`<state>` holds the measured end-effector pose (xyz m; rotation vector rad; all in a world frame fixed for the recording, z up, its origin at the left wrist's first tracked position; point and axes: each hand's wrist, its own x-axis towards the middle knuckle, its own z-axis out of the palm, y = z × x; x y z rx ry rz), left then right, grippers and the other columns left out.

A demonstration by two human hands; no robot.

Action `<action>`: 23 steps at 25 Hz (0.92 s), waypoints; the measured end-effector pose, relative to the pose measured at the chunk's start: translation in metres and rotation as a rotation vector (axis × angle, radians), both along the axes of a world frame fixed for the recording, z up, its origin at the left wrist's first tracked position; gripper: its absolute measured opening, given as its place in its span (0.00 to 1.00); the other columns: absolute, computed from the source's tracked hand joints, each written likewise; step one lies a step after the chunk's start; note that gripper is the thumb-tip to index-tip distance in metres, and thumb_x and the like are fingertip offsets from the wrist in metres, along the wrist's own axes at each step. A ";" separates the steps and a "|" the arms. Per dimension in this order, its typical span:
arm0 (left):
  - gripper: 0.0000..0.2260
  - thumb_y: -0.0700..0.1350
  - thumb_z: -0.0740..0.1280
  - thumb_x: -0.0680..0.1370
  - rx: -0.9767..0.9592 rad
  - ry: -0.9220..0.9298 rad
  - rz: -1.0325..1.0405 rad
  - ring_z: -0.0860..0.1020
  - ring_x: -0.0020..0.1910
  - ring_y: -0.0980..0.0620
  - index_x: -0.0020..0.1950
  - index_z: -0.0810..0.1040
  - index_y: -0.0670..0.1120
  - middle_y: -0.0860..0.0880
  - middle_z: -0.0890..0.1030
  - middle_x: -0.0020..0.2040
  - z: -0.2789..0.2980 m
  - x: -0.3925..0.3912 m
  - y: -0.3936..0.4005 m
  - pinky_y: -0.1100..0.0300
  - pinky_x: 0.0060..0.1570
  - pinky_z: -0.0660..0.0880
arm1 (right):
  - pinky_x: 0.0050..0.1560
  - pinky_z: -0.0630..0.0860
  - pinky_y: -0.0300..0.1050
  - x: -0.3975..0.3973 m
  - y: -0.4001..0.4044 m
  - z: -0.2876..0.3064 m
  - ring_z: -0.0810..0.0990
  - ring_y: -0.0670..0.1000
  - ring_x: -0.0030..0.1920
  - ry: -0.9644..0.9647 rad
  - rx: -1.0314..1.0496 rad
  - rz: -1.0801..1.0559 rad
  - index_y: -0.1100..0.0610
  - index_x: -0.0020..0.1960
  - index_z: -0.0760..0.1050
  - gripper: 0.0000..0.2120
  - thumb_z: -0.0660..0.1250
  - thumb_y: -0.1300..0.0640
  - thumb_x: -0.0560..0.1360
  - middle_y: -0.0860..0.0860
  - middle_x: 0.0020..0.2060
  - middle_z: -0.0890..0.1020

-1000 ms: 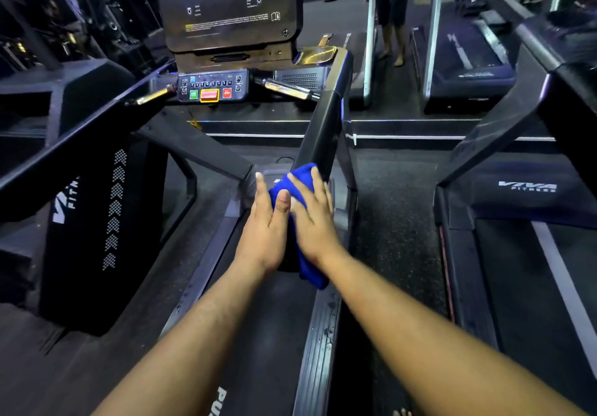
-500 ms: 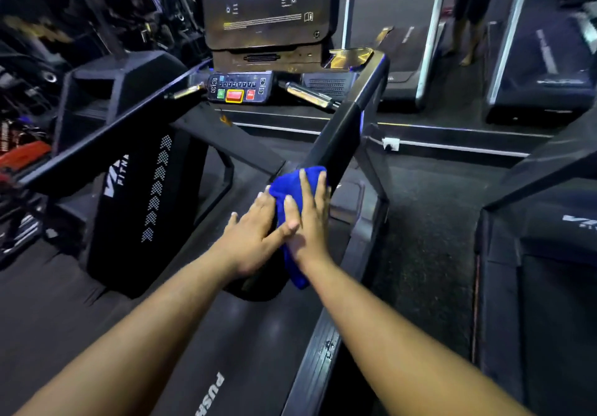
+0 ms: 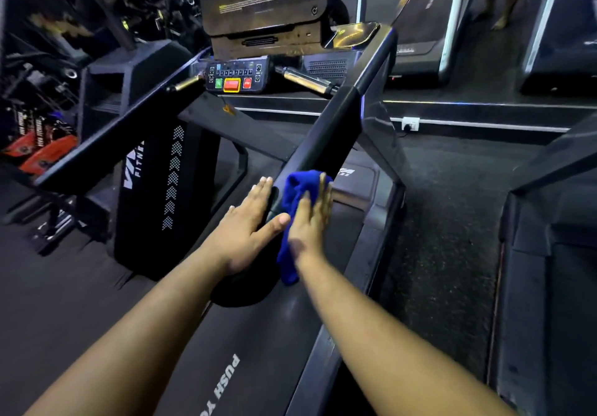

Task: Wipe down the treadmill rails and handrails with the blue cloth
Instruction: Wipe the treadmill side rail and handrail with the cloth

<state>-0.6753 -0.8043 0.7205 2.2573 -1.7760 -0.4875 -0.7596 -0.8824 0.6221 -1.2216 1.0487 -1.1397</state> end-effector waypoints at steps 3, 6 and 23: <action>0.53 0.83 0.40 0.64 -0.001 -0.018 -0.001 0.42 0.79 0.59 0.81 0.41 0.53 0.57 0.43 0.81 0.001 -0.002 0.003 0.41 0.78 0.49 | 0.78 0.42 0.44 -0.001 -0.010 0.011 0.46 0.49 0.80 -0.036 0.123 -0.008 0.53 0.80 0.49 0.28 0.52 0.48 0.83 0.53 0.80 0.48; 0.50 0.81 0.43 0.67 -0.023 0.020 -0.012 0.44 0.80 0.59 0.82 0.41 0.53 0.57 0.44 0.82 -0.004 0.004 0.000 0.39 0.77 0.51 | 0.78 0.41 0.44 -0.003 0.038 0.022 0.42 0.48 0.80 0.079 -0.151 0.039 0.49 0.80 0.49 0.33 0.51 0.40 0.78 0.49 0.81 0.45; 0.51 0.79 0.44 0.66 -0.143 0.186 0.070 0.44 0.80 0.56 0.80 0.34 0.51 0.56 0.38 0.81 0.003 0.002 0.011 0.41 0.78 0.43 | 0.70 0.50 0.77 -0.013 -0.098 0.085 0.49 0.50 0.80 0.936 -0.602 0.280 0.48 0.70 0.72 0.21 0.55 0.43 0.81 0.45 0.77 0.64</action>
